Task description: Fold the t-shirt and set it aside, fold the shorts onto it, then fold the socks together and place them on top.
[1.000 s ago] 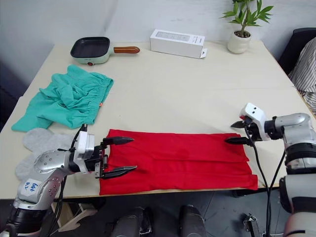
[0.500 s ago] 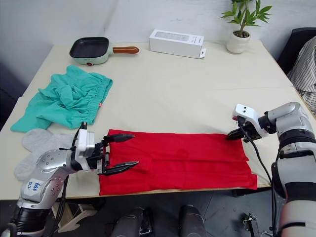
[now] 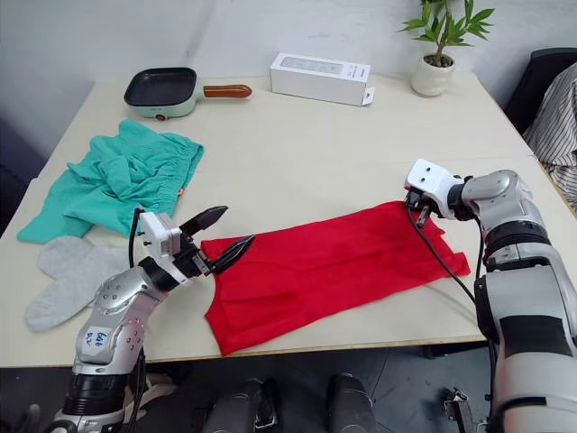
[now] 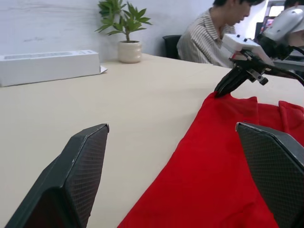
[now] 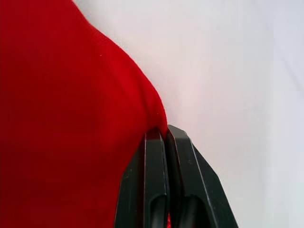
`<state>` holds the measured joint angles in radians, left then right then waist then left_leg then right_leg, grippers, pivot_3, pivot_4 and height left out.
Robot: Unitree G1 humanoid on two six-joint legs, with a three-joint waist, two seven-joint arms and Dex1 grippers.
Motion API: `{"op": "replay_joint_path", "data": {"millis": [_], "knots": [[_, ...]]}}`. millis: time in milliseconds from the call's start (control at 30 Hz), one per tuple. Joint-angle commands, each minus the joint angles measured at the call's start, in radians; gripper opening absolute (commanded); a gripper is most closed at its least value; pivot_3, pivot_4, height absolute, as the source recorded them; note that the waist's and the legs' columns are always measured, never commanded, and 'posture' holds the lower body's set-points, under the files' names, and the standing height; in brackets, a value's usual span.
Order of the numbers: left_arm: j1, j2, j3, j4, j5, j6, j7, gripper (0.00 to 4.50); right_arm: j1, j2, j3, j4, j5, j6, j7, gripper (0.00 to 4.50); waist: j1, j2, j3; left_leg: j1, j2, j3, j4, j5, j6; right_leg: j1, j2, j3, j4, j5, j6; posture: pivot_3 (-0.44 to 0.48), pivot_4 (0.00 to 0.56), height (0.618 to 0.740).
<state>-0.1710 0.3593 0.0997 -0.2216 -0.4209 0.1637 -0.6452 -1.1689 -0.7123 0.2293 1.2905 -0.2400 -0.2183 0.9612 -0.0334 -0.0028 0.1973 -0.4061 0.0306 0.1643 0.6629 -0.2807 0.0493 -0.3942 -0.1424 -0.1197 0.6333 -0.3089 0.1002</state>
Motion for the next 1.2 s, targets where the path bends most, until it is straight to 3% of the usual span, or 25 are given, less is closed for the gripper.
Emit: {"op": "replay_joint_path", "data": {"millis": [33,233,300,400,533,633,700,833,967,1067,1200], "knots": [[-0.005,0.016,0.009,-0.021,0.018,-0.026,0.005,4.50,-0.037,0.013,-0.028,0.011,-0.011,-0.036,-0.098,0.04,0.000,0.000,0.000,0.000,0.000,0.000,0.000,0.000,0.000,0.000,0.000,0.000,0.000,0.000,0.000,0.000,0.150,0.740],[-0.077,0.087,-0.003,0.076,0.038,-0.057,-0.088,4.50,-0.030,0.023,-0.072,0.024,0.027,-0.037,-0.054,0.04,0.001,0.000,0.000,0.000,0.000,0.000,0.000,0.001,0.000,0.000,0.001,0.000,0.002,0.000,0.000,0.000,0.150,0.740],[-0.121,0.111,-0.018,0.128,0.042,-0.064,-0.136,4.50,-0.028,0.009,-0.115,0.021,0.069,0.016,0.016,0.44,0.002,0.000,0.000,0.000,0.000,0.001,0.000,0.001,0.000,0.000,0.005,0.000,0.003,0.000,0.000,0.000,0.150,0.740],[-0.182,0.143,-0.035,0.190,0.038,-0.048,-0.201,4.50,-0.029,-0.028,-0.177,0.005,0.118,0.089,0.061,1.38,0.002,0.000,0.000,0.000,0.000,0.000,0.000,0.001,0.000,0.000,0.007,0.001,0.004,0.000,0.000,0.000,0.150,0.740],[-0.296,0.191,-0.074,0.331,0.091,-0.085,-0.282,4.50,-0.027,-0.129,-0.234,-0.052,0.175,0.406,0.171,2.75,0.007,0.000,0.000,-0.001,0.001,0.000,0.000,0.002,0.000,0.000,0.008,0.001,0.004,0.000,0.000,0.000,0.150,0.740],[-0.393,0.205,-0.101,0.468,0.143,-0.118,-0.311,4.50,0.053,-0.214,-0.277,-0.218,0.253,0.686,0.294,3.80,0.005,0.000,0.000,-0.001,0.000,0.000,0.000,0.001,0.000,-0.001,0.007,0.001,0.002,0.000,0.000,0.000,0.150,0.740],[-0.450,0.211,-0.130,0.561,0.183,-0.132,-0.338,4.50,0.148,-0.265,-0.326,-0.388,0.315,0.916,0.296,4.48,0.006,0.000,0.000,-0.001,0.001,0.000,0.000,0.001,0.000,-0.001,0.003,0.001,0.001,0.000,0.000,0.000,0.150,0.740],[-0.543,0.203,-0.178,0.727,0.238,-0.155,-0.395,4.50,0.391,-0.314,-0.468,-0.749,0.418,1.291,0.200,4.48,0.004,0.000,0.000,-0.001,0.001,-0.001,0.000,0.001,0.000,-0.001,0.000,-0.001,0.001,0.000,0.000,0.000,0.150,0.740],[-0.628,0.178,-0.229,0.892,0.307,-0.204,-0.427,4.50,0.625,-0.263,-0.628,-1.064,0.516,1.588,0.098,4.48,0.006,0.000,0.000,-0.001,0.000,0.000,0.000,0.001,0.000,-0.003,-0.001,-0.004,0.001,0.000,0.000,0.000,0.150,0.740],[-0.674,0.156,-0.251,0.976,0.343,-0.250,-0.443,4.50,0.712,-0.169,-0.684,-1.235,0.556,1.696,0.007,4.48,0.004,0.000,0.000,-0.001,0.000,0.000,0.000,0.000,0.000,-0.003,-0.001,-0.006,0.001,0.000,0.000,0.000,0.150,0.740],[-0.711,0.132,-0.257,1.054,0.363,-0.242,-0.467,4.50,0.732,-0.052,-0.709,-1.307,0.577,1.719,-0.103,4.48,0.005,0.000,0.000,-0.002,-0.001,0.000,0.000,0.000,0.001,-0.004,-0.002,-0.008,0.003,0.000,0.000,0.000,0.150,0.740]]}}
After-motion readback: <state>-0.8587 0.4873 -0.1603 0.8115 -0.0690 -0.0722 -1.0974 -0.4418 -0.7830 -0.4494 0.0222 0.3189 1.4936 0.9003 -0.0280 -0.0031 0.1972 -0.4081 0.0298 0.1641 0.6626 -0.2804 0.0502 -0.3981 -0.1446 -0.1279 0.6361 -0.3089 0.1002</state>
